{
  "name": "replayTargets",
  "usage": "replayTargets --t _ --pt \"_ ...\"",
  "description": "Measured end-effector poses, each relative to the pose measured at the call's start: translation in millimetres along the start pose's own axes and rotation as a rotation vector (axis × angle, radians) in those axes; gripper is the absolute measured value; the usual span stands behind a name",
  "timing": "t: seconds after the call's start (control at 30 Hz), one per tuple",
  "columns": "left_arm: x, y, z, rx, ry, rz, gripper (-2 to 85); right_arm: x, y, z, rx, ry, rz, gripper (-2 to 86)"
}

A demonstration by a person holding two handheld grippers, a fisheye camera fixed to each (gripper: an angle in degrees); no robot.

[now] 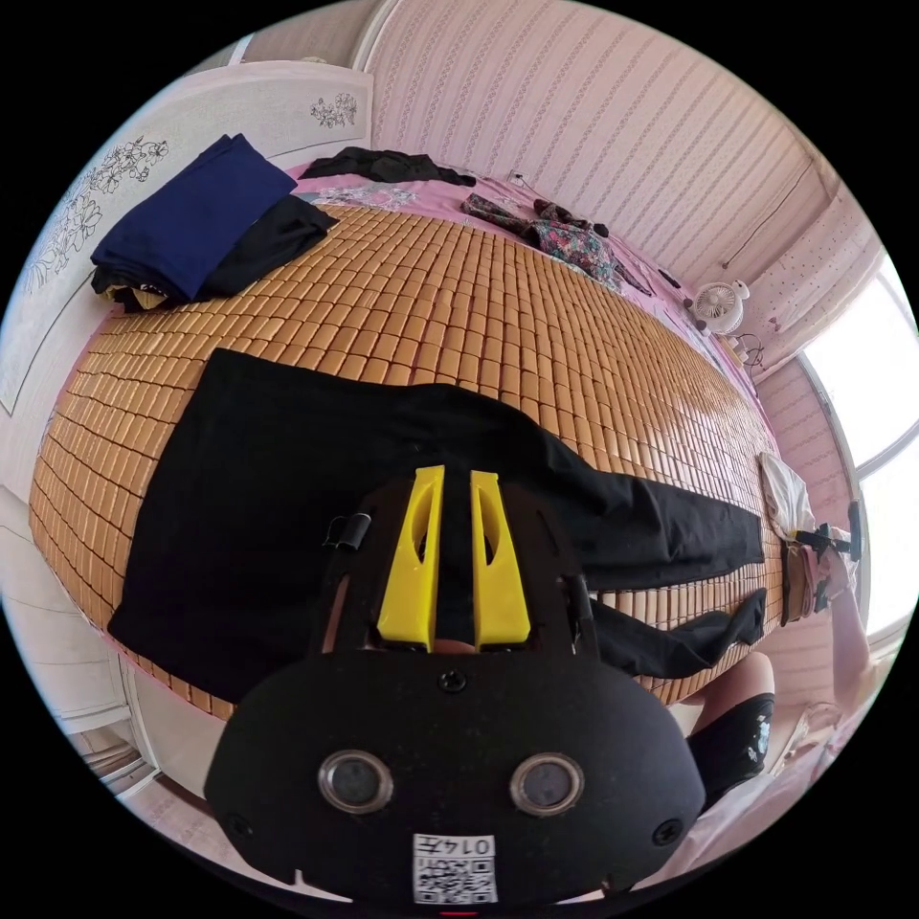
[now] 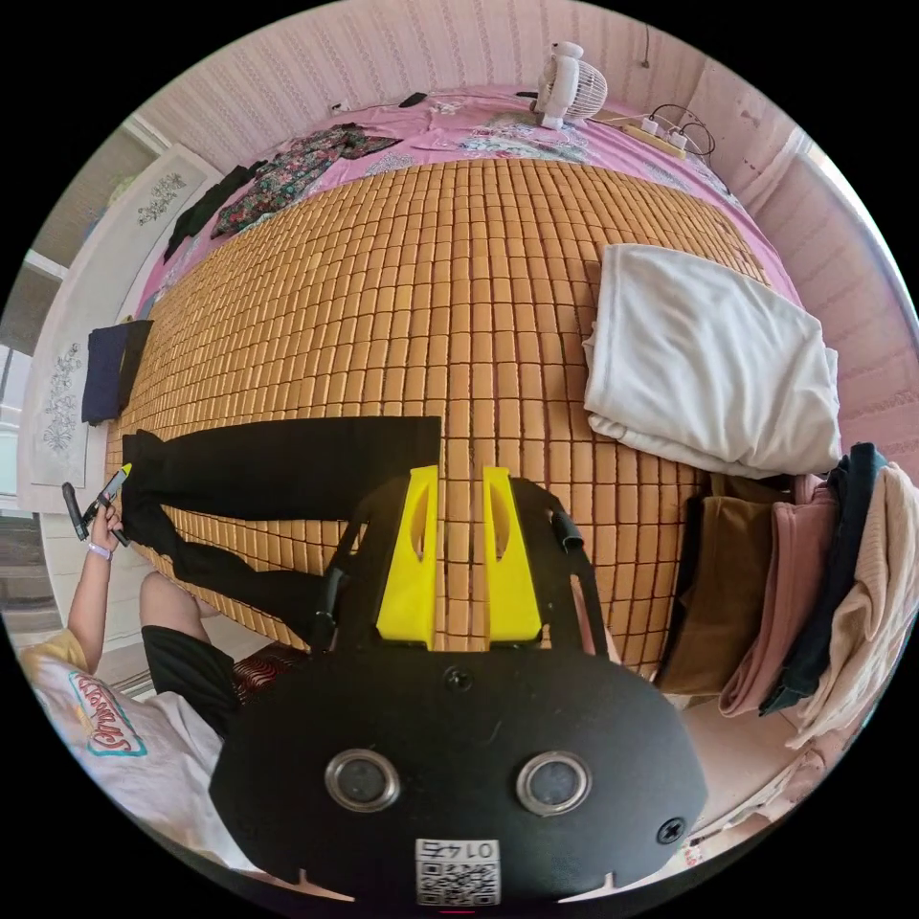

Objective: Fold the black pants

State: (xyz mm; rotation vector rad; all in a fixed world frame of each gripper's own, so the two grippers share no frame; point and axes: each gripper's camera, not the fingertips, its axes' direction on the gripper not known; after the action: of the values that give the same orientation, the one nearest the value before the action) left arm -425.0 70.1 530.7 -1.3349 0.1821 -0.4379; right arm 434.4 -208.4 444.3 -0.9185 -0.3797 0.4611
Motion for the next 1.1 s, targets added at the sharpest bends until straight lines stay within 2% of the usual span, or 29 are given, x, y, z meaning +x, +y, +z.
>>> replayTargets --t 0.07,0.2,0.23,0.3,0.4,0.53,0.67,0.77,0.9,1.0,1.1 --pt "1 -10 9 -0.011 -0.009 -0.005 5.6 -11 -4 16 0.034 -0.013 0.000 7.2" --pt "1 -30 36 -0.054 -0.018 -0.055 5.0 -40 -14 62 0.047 0.102 0.013 8.5" --pt "1 -32 39 -0.064 -0.020 -0.060 5.0 -50 -10 60 0.115 0.157 -0.021 7.7" --pt "1 -35 45 -0.055 -0.070 -0.046 4.7 -57 -9 61 0.114 0.185 -0.045 6.4" --pt "-1 -35 47 -0.052 -0.051 -0.037 4.3 -63 -12 53 0.090 0.163 -0.084 4.2" --pt "-2 -33 49 -0.040 -0.035 -0.040 3.8 -50 -10 9 0.292 0.223 0.011 2.7" --pt "0 -32 53 -0.033 -0.024 -0.059 3.2 -14 -21 42 0.170 0.075 0.165 4.3" --pt "1 -31 53 -0.039 -0.003 -0.086 3.1 -17 -19 46 0.163 0.096 0.162 5.7" --pt "2 -24 37 0.054 -0.077 -0.078 3.0 -24 3 32 0.208 0.194 0.128 6.6" --pt "-12 -23 34 0.109 -0.179 -0.146 2.9 -17 17 31 0.188 0.150 0.125 6.9" --pt "-32 -27 50 0.040 -0.262 -0.253 2.8 -17 23 44 0.145 0.139 0.102 7.2"
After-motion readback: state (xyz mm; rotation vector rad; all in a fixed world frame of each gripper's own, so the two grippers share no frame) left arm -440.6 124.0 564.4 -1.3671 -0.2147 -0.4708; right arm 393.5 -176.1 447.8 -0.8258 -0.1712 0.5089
